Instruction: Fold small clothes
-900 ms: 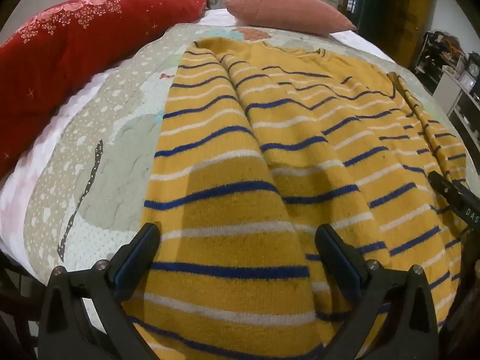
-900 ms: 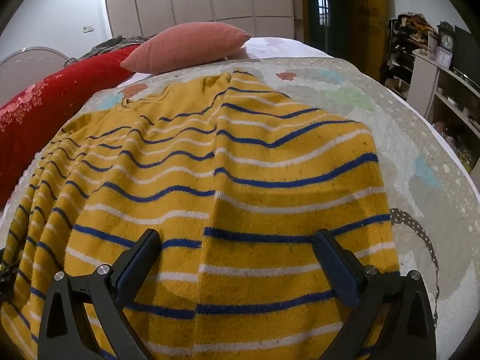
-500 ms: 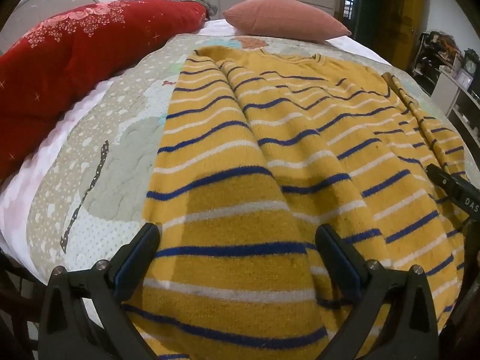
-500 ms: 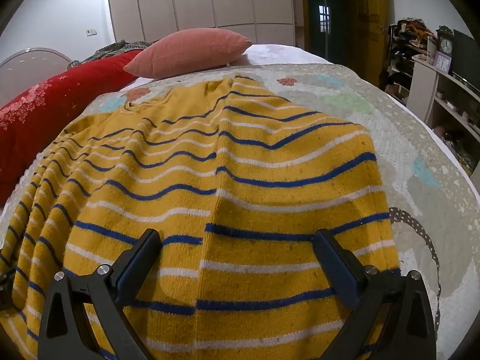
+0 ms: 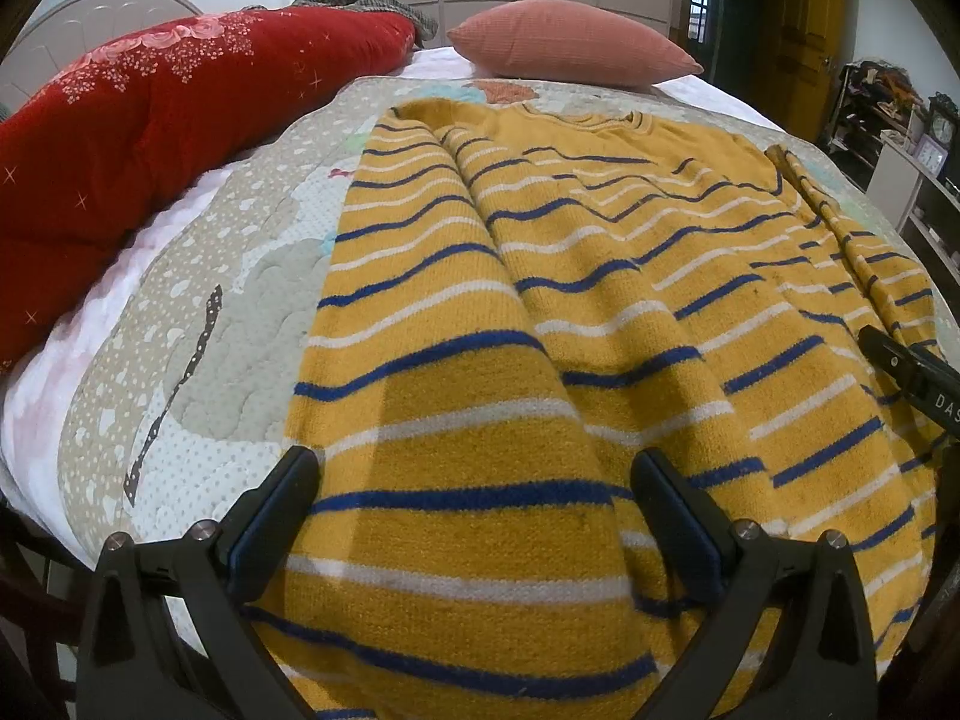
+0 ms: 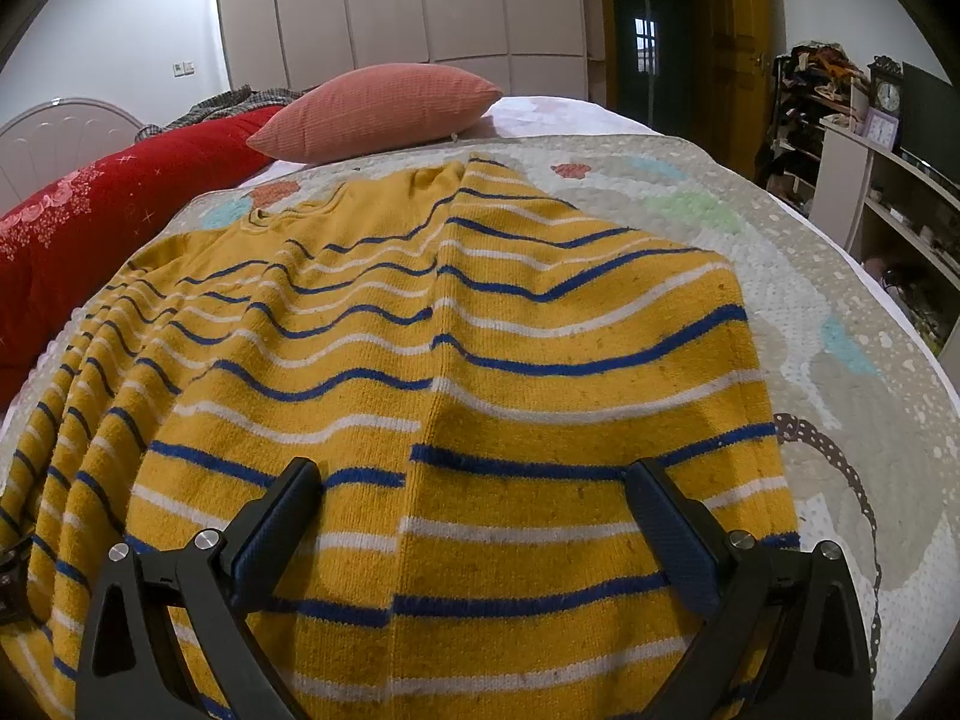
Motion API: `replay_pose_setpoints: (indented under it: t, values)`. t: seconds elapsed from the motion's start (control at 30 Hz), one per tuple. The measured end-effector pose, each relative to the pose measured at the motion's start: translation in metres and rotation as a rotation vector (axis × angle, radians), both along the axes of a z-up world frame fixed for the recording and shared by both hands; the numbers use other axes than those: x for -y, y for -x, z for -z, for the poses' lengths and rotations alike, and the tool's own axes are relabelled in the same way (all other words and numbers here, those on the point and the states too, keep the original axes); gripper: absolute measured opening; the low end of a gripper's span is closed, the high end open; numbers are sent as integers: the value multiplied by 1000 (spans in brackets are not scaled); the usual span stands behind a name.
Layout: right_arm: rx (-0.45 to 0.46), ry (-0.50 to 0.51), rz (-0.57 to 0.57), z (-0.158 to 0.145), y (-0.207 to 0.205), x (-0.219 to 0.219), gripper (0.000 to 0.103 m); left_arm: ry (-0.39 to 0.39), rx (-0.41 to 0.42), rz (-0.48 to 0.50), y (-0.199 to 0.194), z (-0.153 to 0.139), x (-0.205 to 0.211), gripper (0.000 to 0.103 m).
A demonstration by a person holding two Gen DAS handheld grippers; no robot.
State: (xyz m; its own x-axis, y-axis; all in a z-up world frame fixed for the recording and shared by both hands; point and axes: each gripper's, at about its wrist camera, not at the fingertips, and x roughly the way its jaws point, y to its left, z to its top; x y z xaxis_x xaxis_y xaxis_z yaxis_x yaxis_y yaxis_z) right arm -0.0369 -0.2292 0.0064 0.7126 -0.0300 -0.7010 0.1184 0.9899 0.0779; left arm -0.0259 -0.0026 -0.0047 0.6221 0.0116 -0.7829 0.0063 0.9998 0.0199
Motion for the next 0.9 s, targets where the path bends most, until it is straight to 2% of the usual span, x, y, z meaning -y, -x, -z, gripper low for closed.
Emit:
replay_pose_setpoints:
  t: [0.9]
  values:
    - [-1,11,3,0,-1,3,103,-4,10,0,-1,0,-1,103]
